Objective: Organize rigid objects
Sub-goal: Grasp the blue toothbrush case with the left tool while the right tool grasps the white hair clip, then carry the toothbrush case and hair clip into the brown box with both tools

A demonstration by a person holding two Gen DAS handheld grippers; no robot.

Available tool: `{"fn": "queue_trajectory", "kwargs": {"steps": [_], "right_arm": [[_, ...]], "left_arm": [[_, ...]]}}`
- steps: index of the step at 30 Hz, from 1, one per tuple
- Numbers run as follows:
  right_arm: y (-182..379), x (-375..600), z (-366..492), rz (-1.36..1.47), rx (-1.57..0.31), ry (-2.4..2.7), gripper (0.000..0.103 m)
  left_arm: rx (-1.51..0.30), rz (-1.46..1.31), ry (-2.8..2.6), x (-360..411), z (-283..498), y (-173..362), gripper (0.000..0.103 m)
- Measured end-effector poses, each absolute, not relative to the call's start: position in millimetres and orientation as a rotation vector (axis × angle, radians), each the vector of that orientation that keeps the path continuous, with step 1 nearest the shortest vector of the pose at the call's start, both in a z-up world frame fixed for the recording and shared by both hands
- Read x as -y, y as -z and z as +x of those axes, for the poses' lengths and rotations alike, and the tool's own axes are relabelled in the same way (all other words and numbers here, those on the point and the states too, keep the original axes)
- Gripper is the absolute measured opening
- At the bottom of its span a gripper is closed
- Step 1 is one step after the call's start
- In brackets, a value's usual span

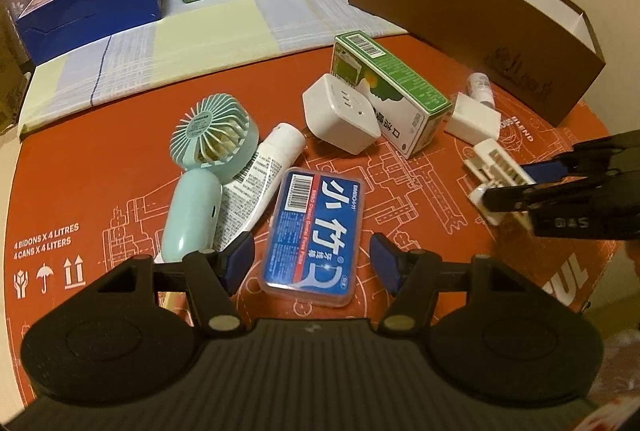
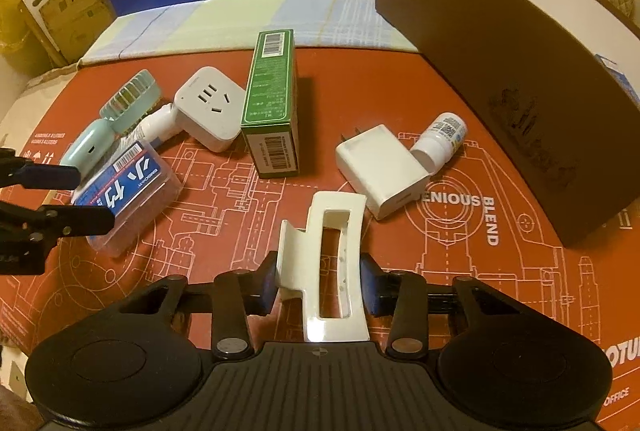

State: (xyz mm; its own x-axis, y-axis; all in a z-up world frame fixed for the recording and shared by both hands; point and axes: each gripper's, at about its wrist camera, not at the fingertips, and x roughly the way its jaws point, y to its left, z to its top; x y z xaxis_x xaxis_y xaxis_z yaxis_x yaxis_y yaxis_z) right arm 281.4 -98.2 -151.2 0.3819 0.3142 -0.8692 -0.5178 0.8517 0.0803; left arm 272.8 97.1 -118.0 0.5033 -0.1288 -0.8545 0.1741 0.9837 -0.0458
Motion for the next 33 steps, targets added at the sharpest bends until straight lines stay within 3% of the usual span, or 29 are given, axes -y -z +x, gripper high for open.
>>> {"fn": "queue_trajectory", "kwargs": {"steps": [18,26,33], "right_arm": [[149,118,280,-0.204,-1.097,-0.516,0.038],[149,117,281,-0.214,-1.105,-0.514,0.049],[150,116,284,-0.214,-1.101,-0.503,0.050]], "left_arm": [[-1.095,0.082,0.217,-71,290,135,0.055],[-1.120,0.095,0.185,-64,297,141,0.054],[-1.120,0.117,0.177,-58,302,144,0.054]]}}
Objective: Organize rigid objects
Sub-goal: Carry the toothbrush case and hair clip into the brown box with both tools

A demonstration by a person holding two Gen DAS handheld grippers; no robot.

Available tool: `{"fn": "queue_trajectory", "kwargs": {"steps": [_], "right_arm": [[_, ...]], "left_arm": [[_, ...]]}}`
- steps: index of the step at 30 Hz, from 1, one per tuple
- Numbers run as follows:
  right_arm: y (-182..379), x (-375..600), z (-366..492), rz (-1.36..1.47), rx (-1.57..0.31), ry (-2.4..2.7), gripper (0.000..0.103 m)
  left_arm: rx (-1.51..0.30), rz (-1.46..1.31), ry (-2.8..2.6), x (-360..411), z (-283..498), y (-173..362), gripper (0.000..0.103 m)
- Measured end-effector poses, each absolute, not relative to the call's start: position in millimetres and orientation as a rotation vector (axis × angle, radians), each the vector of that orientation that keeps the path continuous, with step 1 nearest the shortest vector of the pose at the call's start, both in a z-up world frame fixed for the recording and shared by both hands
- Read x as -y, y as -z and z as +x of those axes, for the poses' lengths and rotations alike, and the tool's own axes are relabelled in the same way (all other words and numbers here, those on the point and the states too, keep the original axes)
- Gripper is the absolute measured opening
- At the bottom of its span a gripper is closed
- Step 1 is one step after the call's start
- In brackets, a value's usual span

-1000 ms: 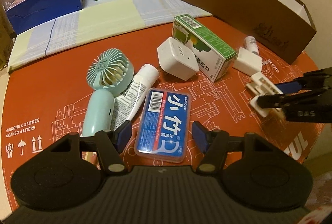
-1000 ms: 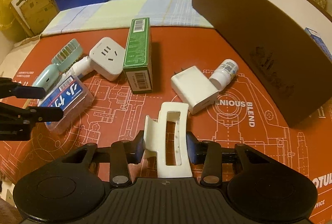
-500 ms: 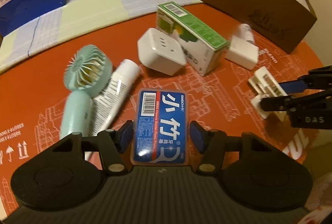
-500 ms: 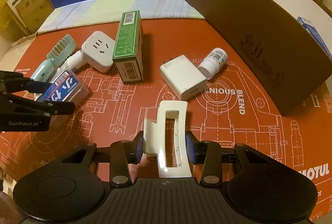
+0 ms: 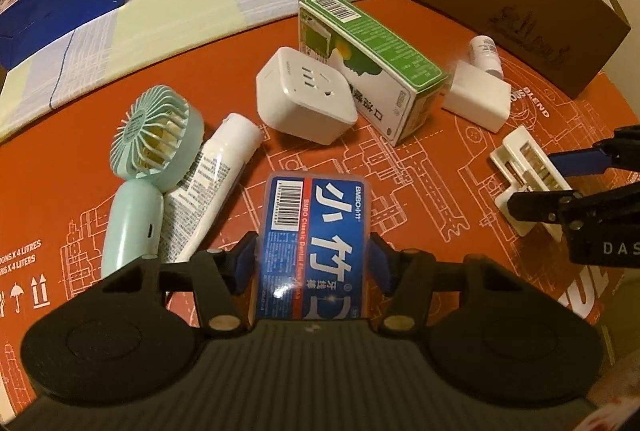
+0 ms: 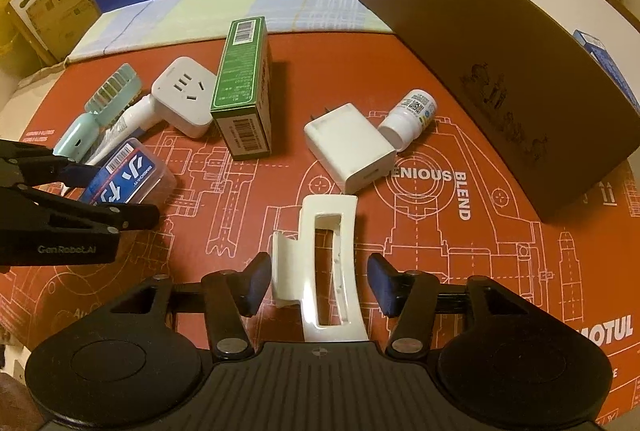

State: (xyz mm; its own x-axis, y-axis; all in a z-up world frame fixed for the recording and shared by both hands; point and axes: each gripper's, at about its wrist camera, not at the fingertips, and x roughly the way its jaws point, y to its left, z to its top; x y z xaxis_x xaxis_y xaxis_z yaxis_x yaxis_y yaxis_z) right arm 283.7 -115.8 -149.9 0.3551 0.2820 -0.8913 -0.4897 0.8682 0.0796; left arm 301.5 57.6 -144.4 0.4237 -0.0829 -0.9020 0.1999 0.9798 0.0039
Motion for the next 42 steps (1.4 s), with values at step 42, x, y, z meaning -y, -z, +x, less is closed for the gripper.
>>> {"fn": "queue_trajectory", "kwargs": {"steps": [42], "right_arm": [[63,169,282,-0.117,-0.961,-0.571,0.038]], "left_arm": [[-0.926,0.109,0.317,23,301,44,0.053]]}}
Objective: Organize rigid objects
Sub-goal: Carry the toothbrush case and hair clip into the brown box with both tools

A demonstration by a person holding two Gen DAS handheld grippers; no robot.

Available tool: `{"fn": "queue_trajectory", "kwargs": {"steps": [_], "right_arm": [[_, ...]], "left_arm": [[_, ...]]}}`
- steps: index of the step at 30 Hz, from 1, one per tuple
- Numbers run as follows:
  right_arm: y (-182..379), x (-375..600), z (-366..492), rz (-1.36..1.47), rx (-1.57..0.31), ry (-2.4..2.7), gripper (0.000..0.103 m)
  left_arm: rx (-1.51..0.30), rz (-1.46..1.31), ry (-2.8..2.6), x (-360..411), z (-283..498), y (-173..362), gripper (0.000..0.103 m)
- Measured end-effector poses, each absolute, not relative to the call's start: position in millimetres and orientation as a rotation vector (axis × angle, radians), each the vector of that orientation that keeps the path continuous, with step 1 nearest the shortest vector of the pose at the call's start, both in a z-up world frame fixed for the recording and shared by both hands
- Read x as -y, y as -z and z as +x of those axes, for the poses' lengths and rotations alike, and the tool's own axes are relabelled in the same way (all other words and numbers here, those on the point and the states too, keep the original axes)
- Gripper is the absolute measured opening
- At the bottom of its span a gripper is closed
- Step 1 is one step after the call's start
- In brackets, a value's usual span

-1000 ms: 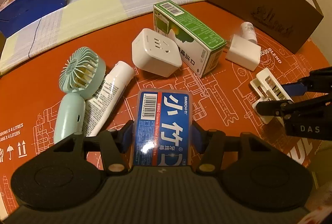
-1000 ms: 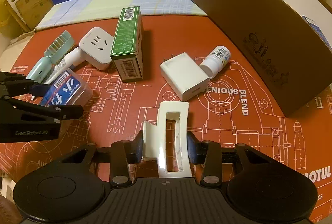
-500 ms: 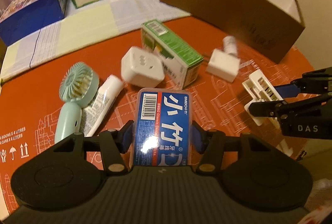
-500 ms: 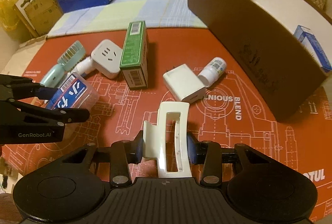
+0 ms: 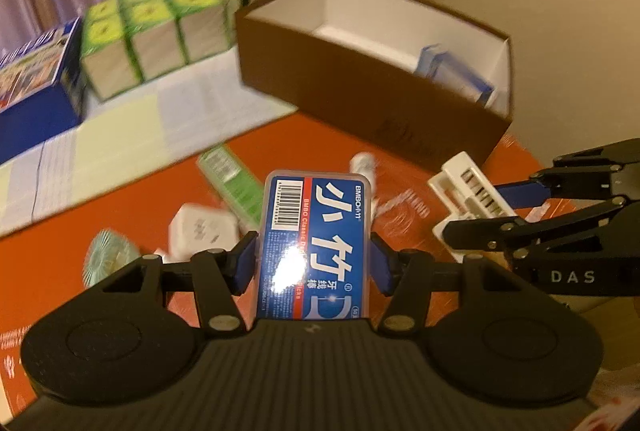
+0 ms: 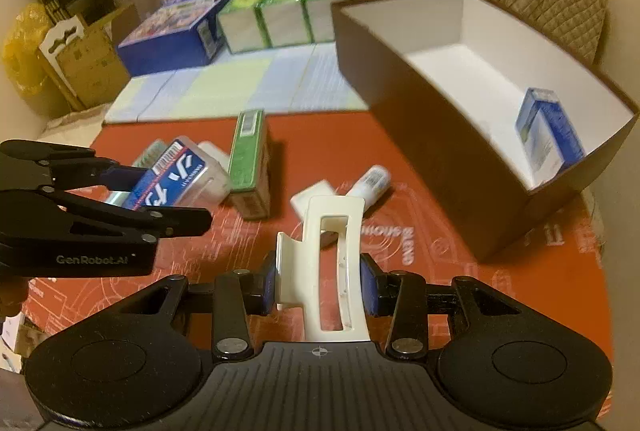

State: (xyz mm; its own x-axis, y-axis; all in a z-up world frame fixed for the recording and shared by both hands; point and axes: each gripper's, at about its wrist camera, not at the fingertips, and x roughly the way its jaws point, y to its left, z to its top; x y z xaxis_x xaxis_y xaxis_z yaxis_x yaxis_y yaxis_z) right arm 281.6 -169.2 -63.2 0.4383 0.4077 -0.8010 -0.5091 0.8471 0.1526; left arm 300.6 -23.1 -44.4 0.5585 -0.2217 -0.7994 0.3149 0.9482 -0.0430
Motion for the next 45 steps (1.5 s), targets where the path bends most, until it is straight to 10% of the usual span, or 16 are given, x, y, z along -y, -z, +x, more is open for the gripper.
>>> {"fn": "queue_trajectory", "kwargs": {"steps": [21,45], "right_arm": [[6,249,395,-0.036,-0.823,-0.510,0.038],[70,254,545,-0.059,-0.934,-0.494,0.038]], "left_arm": [[-0.819,0.111,0.367,116,406,4,0.053],[-0.943,0.117,0.275,151,551,56,0.053]]}}
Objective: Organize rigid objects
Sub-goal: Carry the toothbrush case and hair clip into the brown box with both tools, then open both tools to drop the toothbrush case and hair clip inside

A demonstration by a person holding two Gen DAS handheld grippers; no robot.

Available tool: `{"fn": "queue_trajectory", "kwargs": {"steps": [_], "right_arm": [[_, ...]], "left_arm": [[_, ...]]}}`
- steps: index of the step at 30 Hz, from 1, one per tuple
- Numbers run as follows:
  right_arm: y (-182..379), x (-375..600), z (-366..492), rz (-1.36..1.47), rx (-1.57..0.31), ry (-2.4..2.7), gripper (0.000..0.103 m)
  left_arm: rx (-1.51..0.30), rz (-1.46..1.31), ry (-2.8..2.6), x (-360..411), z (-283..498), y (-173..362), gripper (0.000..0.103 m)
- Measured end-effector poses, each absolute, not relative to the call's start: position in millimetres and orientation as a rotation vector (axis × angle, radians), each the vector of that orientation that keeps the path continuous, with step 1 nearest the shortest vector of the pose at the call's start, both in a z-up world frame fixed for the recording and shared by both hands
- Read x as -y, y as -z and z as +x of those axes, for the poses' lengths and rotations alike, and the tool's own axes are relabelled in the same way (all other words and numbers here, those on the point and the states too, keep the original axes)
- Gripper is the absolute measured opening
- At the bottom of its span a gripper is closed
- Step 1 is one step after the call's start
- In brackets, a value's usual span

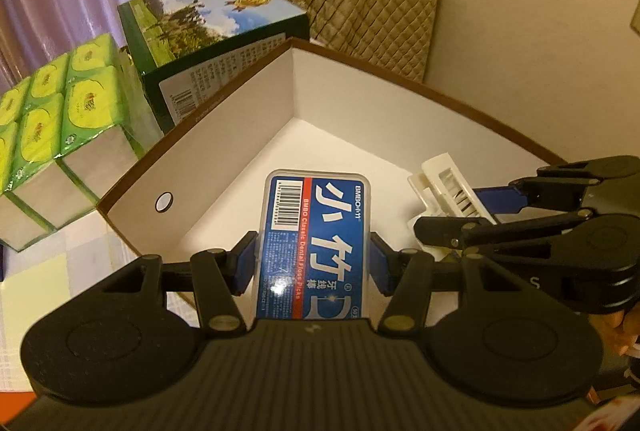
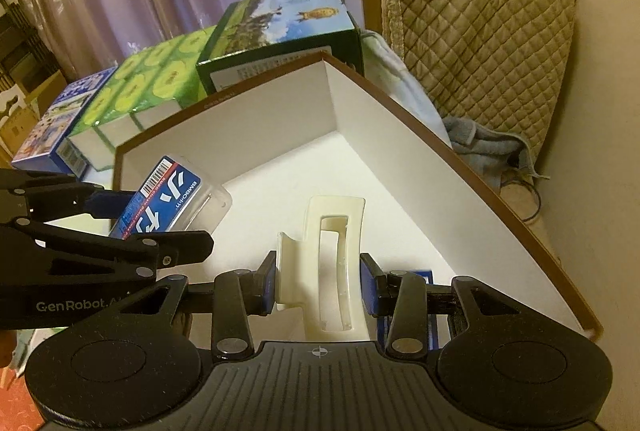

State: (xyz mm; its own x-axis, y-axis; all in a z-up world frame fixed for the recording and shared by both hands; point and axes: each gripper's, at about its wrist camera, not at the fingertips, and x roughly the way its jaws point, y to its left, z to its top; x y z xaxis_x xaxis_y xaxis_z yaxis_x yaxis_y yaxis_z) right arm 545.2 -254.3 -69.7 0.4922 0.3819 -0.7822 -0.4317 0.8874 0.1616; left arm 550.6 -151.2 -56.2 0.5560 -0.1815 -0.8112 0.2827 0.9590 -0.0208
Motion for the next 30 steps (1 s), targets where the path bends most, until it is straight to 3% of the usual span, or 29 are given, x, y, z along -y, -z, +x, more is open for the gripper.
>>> {"fn": "queue_trajectory", "kwargs": {"steps": [14,28,30], "right_arm": [[98,245,583,-0.092,-0.978,-0.500,0.038],[100,244,592,-0.097,-0.944,-0.498,0.038],[100,243,591,-0.109,-0.933,-0.475,0.045]], "left_arm": [[-1.034,0.143,0.233,150,584,92,0.054],[-1.029,0.144,0.232,146,589,92,0.054],[-1.023,0.146,0.235,146,587,91,0.054]]}}
